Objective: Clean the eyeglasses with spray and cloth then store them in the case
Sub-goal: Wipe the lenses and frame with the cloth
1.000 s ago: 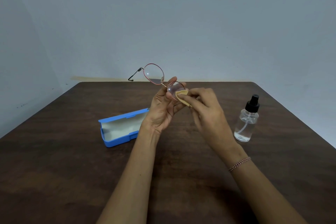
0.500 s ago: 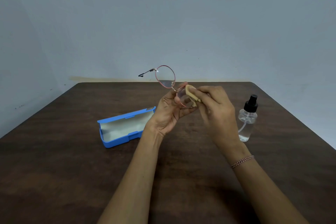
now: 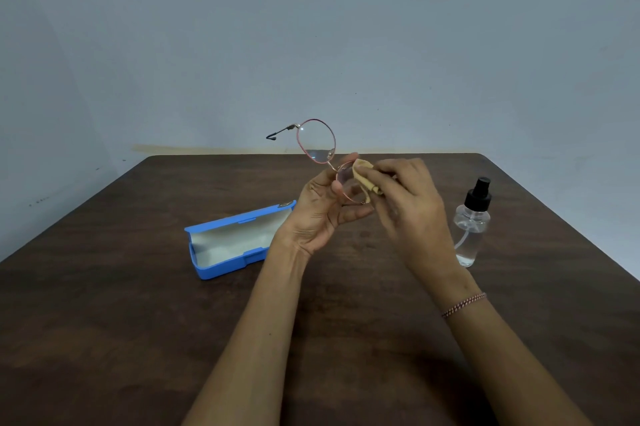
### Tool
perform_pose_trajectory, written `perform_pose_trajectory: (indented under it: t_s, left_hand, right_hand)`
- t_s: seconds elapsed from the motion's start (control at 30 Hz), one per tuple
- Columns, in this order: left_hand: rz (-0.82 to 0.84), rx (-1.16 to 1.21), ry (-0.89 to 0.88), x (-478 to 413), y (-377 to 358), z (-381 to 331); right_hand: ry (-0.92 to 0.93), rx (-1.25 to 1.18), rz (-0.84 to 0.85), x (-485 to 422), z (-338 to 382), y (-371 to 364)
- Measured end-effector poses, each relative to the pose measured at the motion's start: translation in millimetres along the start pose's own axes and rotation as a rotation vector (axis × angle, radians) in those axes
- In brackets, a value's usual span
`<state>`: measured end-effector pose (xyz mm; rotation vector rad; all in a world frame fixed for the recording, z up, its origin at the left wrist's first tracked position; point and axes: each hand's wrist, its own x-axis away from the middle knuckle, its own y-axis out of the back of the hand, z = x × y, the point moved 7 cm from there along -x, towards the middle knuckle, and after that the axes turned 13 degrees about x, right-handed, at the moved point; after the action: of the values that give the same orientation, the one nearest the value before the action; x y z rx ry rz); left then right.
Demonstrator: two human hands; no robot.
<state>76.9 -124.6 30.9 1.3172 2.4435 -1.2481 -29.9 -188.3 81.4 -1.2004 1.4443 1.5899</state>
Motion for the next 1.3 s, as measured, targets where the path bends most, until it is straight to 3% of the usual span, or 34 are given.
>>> perform_pose_trajectory:
  t_s: [0.37, 0.8, 1.1, 1.3]
  left_hand:
    - [-0.067, -0.04, -0.039, -2, 3, -5]
    - [-0.028, 0.123, -0.151, 0, 0, -21]
    - [-0.015, 0.04, -0.02, 0, -11, -2]
    - [-0.007, 0.087, -0.103, 1, -5, -13]
  right_hand:
    - [-0.075, -0.013, 0.03, 0, -1, -5]
    - [0.106, -0.059, 0.084, 1, 15, -6]
    - [-0.062, 0.033, 0.0, 0, -8, 2]
    - [-0.047, -0.061, 0.044, 2, -4, -6]
